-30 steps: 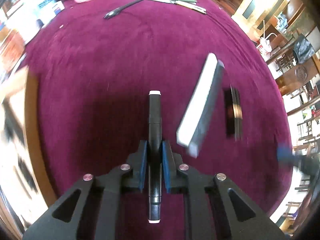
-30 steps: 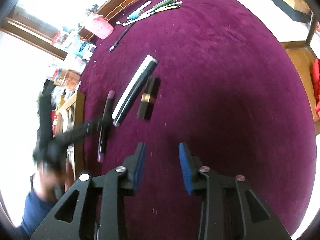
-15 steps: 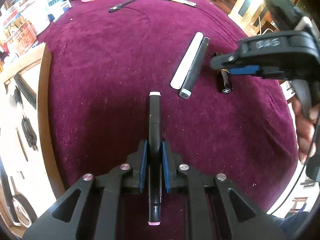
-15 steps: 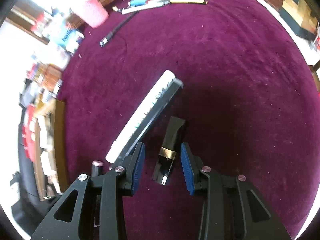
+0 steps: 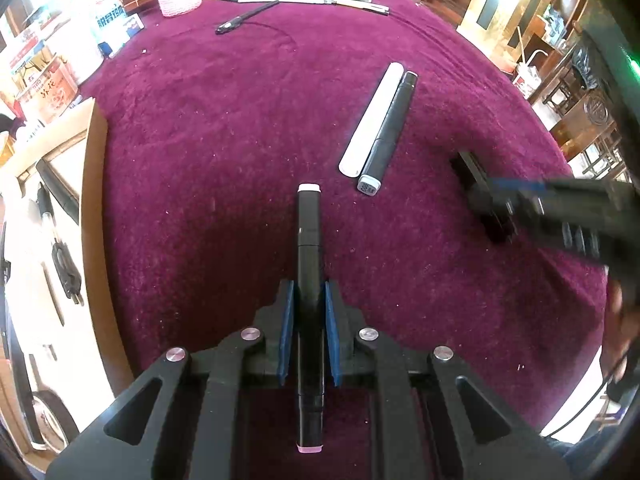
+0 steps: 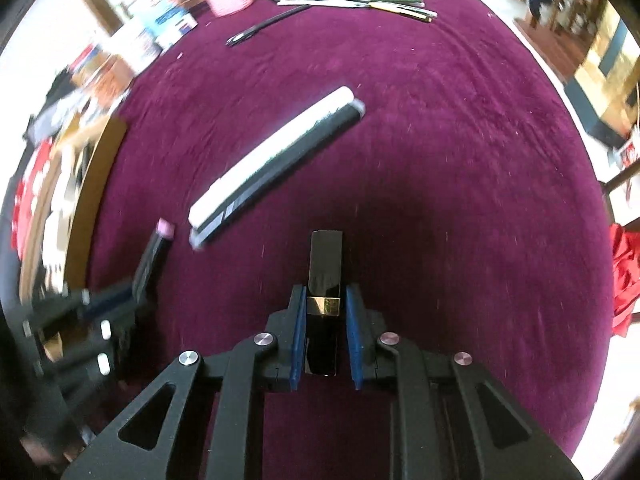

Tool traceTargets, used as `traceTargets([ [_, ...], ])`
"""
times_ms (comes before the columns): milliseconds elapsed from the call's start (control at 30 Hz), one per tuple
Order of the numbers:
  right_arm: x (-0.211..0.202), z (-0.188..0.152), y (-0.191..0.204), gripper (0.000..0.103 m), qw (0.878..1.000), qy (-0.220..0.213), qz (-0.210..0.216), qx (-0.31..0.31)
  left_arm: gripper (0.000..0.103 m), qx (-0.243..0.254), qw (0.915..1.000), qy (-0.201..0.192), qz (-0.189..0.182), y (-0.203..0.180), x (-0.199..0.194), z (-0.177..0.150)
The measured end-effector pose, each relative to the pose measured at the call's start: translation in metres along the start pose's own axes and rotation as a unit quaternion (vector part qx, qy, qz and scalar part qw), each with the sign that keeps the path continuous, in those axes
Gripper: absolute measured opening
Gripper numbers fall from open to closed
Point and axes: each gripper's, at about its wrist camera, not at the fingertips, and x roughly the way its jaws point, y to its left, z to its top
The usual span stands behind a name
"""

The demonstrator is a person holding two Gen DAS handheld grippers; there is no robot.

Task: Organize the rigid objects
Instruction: 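Carry the marker and lipstick tube over the cardboard tray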

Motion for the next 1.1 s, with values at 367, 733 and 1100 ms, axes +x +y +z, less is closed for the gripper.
traceTargets([
  [367, 0.002, -0.001, 0.009, 0.016, 0.999, -0.002, -0.028, -0.017, 0.013, 0.013, 0.9998, -0.007, 0.009, -0.005, 0.0, -0.002],
  [733, -0.002, -0.009, 0.005, 0.016, 1.0, -0.014, -0.024, -0.007, 0.013, 0.024, 0.9987, -0.028, 0.035, -0.012, -0.001, -0.006],
  [1100, -0.01, -0.017, 0.002, 0.016, 0.999, -0.031, 0.0, 0.012, 0.012, 0.028, 0.998, -0.039, 0.042, -0.016, -0.002, -0.009],
])
